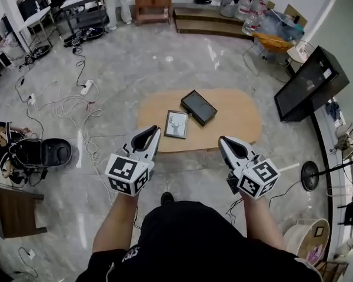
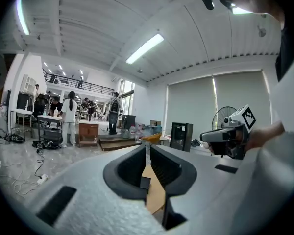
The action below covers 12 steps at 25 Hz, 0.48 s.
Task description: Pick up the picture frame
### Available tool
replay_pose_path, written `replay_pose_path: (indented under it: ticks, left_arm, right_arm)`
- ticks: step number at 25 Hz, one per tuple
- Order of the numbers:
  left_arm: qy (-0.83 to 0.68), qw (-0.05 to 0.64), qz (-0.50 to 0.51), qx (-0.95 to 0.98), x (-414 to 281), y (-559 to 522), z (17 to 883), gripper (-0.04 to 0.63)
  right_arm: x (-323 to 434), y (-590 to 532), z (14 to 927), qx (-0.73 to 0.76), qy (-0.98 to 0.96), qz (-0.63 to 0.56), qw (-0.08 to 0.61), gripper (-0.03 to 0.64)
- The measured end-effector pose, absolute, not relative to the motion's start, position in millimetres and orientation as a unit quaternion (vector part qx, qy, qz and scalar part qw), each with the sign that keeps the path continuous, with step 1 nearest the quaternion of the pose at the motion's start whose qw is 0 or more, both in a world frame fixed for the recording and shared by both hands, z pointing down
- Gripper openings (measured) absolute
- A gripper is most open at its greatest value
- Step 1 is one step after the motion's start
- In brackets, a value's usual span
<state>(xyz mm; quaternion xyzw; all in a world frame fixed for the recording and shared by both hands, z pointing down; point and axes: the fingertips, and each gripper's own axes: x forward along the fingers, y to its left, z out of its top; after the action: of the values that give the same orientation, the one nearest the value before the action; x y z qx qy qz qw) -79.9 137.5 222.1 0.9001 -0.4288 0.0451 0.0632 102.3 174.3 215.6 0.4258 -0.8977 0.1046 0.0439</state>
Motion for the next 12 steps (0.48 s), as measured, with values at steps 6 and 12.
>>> replay_pose_path:
  ticks: [6, 12]
  left_arm:
    - [-0.434, 0.085, 0.07, 0.894, -106.0, 101.5, 239.2, 0.037]
    - [-0.439, 0.111, 0.072, 0.889, -107.4, 62.1, 255.4, 0.035]
  right_arm:
    - [70.9, 128.9, 222.7, 0.408, -0.905, 0.112, 0.045, 0.005]
    - [55.1, 81.5, 225.0, 0.382, -0.916, 0.11, 0.047, 0.005]
